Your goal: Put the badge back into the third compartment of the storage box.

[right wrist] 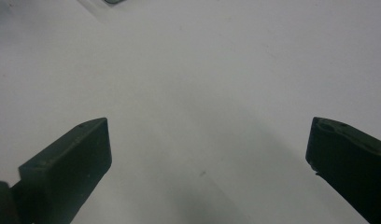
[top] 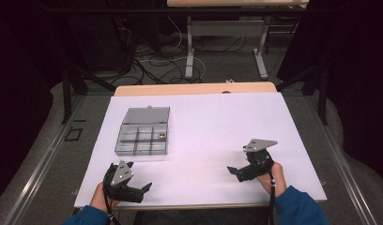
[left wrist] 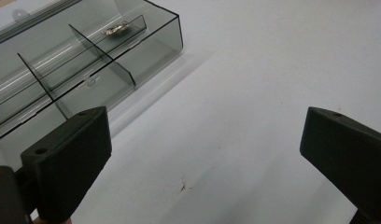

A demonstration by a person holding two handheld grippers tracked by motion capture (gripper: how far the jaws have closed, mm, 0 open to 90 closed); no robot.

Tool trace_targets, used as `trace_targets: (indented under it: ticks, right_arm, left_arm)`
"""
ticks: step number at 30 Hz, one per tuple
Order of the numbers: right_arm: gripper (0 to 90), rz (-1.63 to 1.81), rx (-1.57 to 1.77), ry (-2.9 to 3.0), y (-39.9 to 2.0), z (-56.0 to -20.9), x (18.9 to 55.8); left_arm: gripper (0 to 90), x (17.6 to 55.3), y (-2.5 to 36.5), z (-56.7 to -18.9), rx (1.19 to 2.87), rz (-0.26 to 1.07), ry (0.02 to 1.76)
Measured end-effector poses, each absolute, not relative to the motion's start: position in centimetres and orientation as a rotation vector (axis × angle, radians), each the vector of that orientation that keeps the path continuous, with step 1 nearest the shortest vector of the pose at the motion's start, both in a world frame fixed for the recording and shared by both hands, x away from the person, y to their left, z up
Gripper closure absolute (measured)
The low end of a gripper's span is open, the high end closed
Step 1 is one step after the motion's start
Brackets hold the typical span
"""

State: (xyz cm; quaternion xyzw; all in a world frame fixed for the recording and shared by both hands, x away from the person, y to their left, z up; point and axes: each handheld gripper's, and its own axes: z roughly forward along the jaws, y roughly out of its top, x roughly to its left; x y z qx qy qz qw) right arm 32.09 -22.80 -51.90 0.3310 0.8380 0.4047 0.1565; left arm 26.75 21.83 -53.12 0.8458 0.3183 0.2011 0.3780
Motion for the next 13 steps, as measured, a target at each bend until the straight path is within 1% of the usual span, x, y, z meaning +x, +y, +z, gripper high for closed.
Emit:
trace_targets:
  ticks: [6, 13]
  right_arm:
    - [0.0, 1.137, 0.997, 2.397, -24.9, -52.7, 30.1]
    - [0.0, 1.162, 0.973, 2.374, -25.5, -52.9, 28.7]
  left_arm:
    - [2.1, 26.8, 21.8, -53.2, 2.163, 0.515, 0.811]
    - [2.0, 26.8, 21.9, -53.1, 2.168, 0.530, 0.812]
